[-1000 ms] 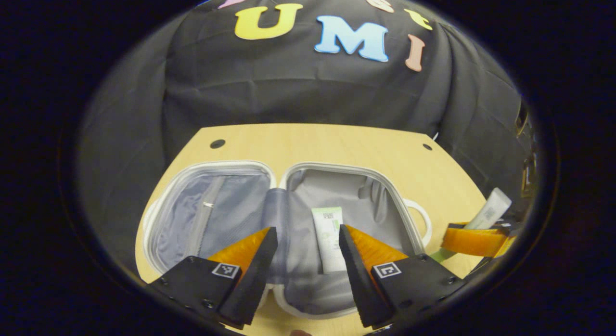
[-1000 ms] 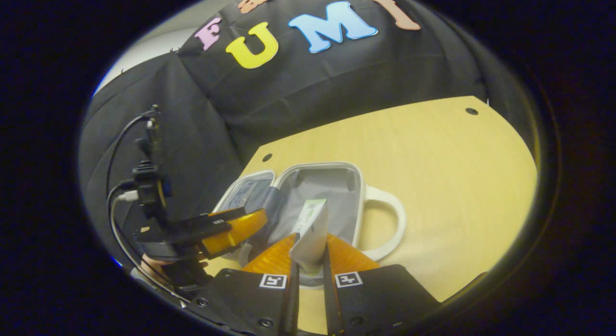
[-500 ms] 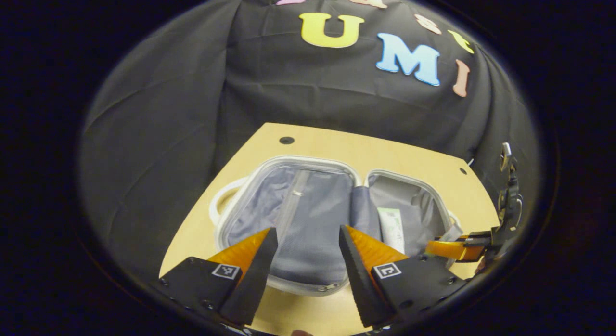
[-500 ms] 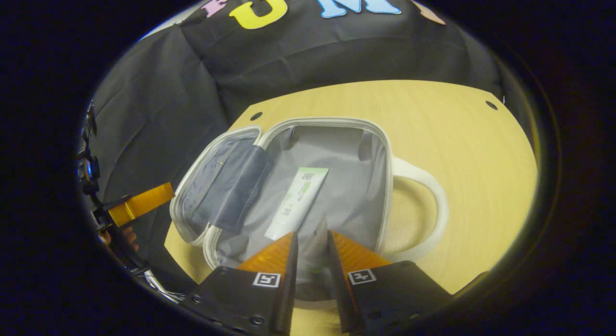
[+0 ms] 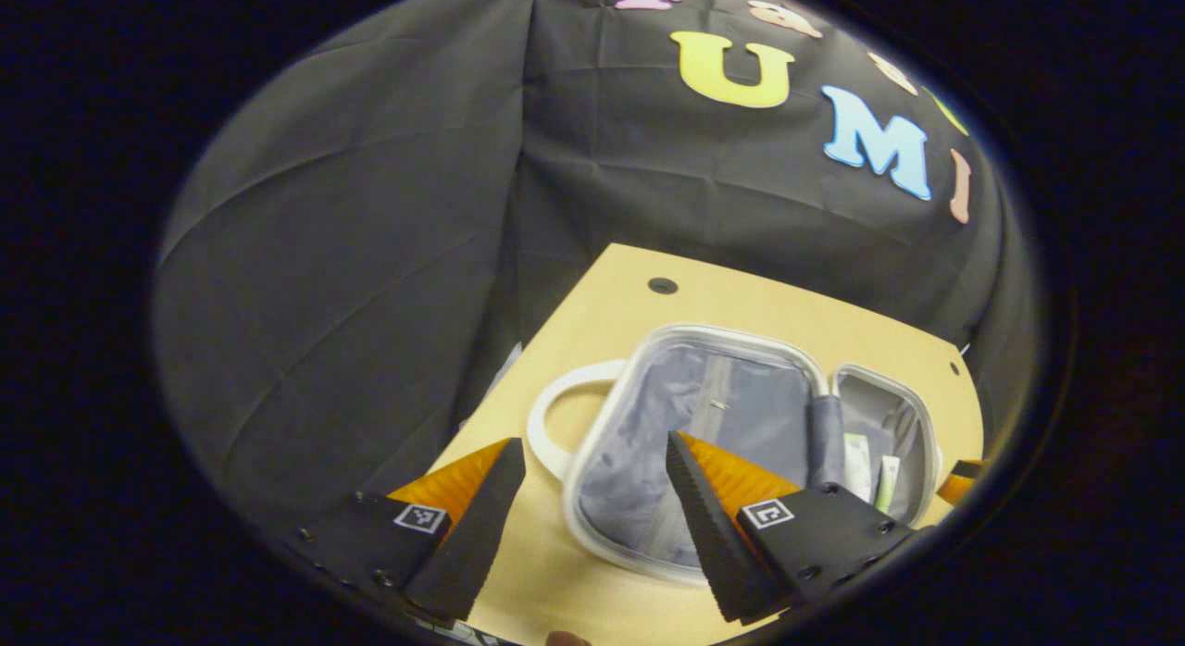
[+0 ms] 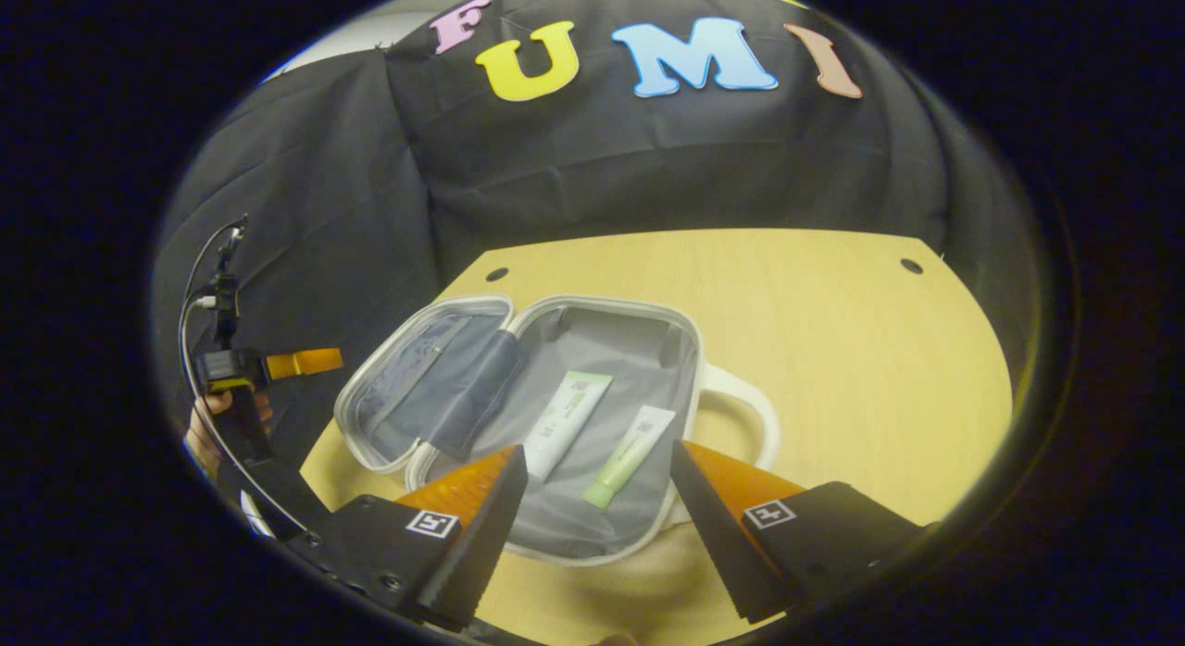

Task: First open the suitcase, pack the skin care products into it, and then close the suitcase.

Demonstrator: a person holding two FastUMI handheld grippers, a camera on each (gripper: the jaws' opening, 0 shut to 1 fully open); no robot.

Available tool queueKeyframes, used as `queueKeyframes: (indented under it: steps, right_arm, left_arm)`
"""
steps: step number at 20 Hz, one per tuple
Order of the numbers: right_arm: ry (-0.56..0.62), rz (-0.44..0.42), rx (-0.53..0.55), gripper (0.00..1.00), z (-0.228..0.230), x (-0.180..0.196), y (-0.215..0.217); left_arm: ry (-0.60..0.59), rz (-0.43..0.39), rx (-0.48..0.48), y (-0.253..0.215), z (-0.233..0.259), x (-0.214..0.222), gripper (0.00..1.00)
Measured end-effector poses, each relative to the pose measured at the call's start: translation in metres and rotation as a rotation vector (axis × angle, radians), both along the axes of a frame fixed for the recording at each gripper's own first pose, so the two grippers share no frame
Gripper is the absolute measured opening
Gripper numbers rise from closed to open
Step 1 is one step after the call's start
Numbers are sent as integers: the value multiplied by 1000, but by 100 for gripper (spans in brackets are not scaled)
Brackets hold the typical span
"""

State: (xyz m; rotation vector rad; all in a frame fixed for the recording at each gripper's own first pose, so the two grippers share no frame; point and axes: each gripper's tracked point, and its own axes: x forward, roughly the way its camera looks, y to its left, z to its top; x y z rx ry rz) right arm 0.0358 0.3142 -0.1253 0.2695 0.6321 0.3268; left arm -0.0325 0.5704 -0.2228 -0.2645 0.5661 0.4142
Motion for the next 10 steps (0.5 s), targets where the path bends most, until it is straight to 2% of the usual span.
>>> queueKeyframes:
  steps: [4, 8, 10]
  right_arm:
    - [-133, -91, -91, 95, 32, 0, -37]
    - [-219, -179, -141, 95, 56, 2, -66]
    - [-213, -196, -177, 95, 57, 2, -74]
  left_arm:
    - [7, 34, -64, 49, -16, 12, 100]
    - [42, 48, -203, 74, -59, 31, 98]
    - [23, 50, -282, 80, -73, 45, 97]
